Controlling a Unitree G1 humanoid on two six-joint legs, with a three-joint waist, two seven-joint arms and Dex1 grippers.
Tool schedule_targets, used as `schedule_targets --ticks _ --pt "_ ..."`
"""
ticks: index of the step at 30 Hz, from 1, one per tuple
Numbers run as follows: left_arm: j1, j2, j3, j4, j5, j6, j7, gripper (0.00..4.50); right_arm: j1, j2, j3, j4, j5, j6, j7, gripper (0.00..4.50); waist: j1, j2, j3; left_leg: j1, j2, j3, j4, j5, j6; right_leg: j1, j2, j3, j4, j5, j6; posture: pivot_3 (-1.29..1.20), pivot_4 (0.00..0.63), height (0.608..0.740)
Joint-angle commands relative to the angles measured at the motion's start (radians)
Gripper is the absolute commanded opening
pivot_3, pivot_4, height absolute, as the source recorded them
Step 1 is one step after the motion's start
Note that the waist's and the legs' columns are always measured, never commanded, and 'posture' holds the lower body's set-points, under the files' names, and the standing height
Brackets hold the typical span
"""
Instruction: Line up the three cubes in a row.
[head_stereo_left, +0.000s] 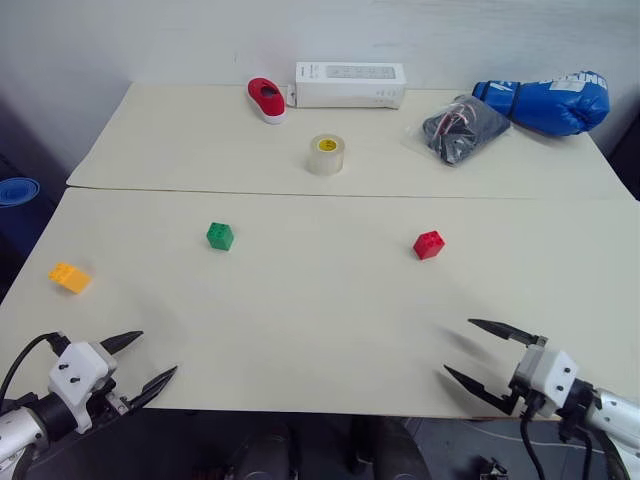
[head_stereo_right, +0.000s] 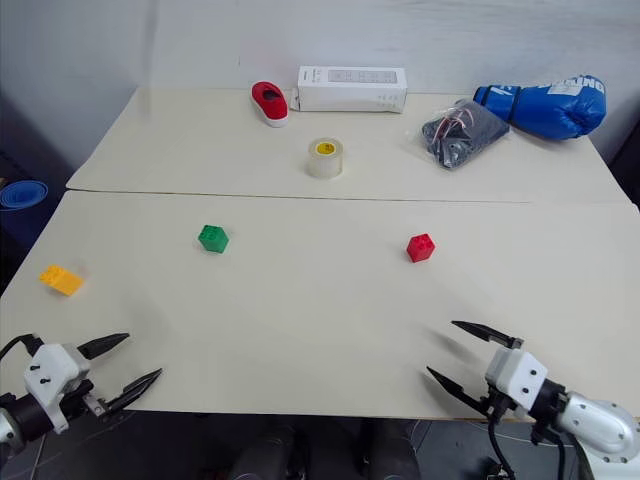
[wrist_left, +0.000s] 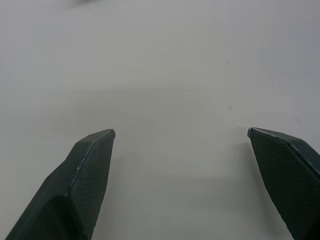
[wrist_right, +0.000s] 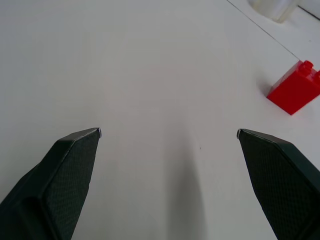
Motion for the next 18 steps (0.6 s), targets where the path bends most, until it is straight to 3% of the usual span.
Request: schedule_targets --ticks 1,6,10,18 --pt "-0.027 0.037 0.019 0.008 -0.014 -0.014 -0.020 4.48 0.001 0.008 -0.004 -0.065 0.049 0.040 -0.020 4.50 0.003 0.000 0.000 0.000 0.000 0.000 0.000 0.000 0.000 0.000 0.000 0.000 0.000 0.000 0.000 0.00 0.150 0.740" --pt "-0.067 0.062 -0.040 -0.089 -0.154 0.161 -0.085 4.48 0.069 0.025 -0.114 -0.076 0.123 0.105 -0.082 4.50 0.003 0.000 0.000 0.000 0.000 0.000 0.000 0.000 0.000 0.001 0.000 0.000 -0.001 0.000 0.000 0.00 0.150 0.740" --pt "-0.169 0.042 -0.132 -0.192 -0.200 0.245 -0.047 4.48 0.116 0.066 -0.224 -0.016 0.162 0.131 -0.144 4.50 0.004 0.000 0.000 0.000 -0.001 0.000 0.000 0.000 0.000 0.002 0.000 0.000 -0.002 0.000 0.001 0.00 0.150 0.740" --pt "-0.362 0.057 -0.244 -0.214 -0.201 0.296 -0.072 4.48 0.057 0.089 -0.225 -0.015 0.171 0.223 -0.218 4.50 -0.019 0.002 -0.001 0.002 0.000 0.001 0.000 0.002 -0.002 0.002 0.001 0.002 0.004 0.000 0.000 0.00 0.150 0.740"
